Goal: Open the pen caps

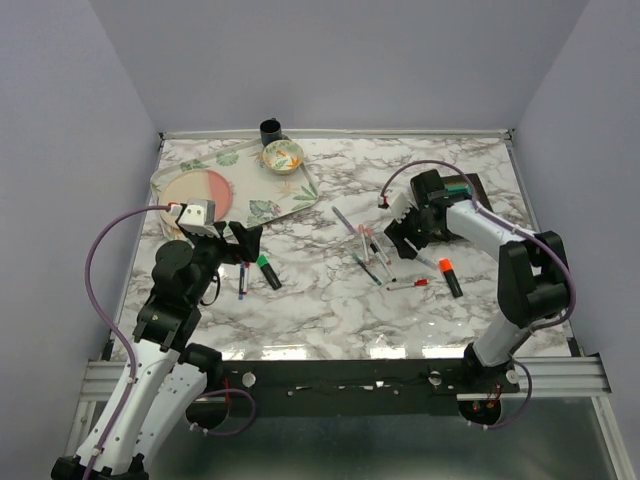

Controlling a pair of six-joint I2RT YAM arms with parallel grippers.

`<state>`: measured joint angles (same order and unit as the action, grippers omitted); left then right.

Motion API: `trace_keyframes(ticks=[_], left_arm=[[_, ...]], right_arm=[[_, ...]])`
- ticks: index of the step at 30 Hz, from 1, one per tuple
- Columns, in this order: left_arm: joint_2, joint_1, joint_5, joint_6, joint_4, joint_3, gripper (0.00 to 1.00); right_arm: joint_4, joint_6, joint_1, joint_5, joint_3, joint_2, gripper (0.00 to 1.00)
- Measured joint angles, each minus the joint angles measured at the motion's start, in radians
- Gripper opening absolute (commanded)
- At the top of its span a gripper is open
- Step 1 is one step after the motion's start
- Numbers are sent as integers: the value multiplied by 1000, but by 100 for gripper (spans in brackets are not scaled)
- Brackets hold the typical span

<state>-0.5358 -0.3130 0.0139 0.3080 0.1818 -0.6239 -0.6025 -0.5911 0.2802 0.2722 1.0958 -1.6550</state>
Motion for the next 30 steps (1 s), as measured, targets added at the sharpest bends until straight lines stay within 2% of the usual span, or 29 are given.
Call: trace_keyframes(ticks=[1, 7, 15, 18, 19, 25, 28, 30], left_arm=[[0, 0, 1, 0, 0, 0, 99], [1, 3, 8, 3, 0, 0, 99], [4, 3, 21, 4, 0, 0, 99], [6, 3, 22, 4, 0, 0, 99], [8, 4, 24, 4, 0, 0, 99], [29, 4, 42, 14, -1, 0, 99], [33, 4, 63, 24, -7, 0, 99], [32, 4, 82, 35, -11, 0, 99]], right_arm=[[-6, -6, 10, -23, 17, -25, 61], [-23, -9, 26, -89, 63, -111, 43], [-53, -4, 27, -100, 87, -175, 32], [-61, -1, 29, -100, 100, -185, 25], [-66, 0, 29, -99, 106, -189, 20], [-85, 27, 33, -101, 133, -208, 6], [-88, 39, 33, -99, 142, -212, 1], [-88, 48, 33, -93, 146, -213, 1]])
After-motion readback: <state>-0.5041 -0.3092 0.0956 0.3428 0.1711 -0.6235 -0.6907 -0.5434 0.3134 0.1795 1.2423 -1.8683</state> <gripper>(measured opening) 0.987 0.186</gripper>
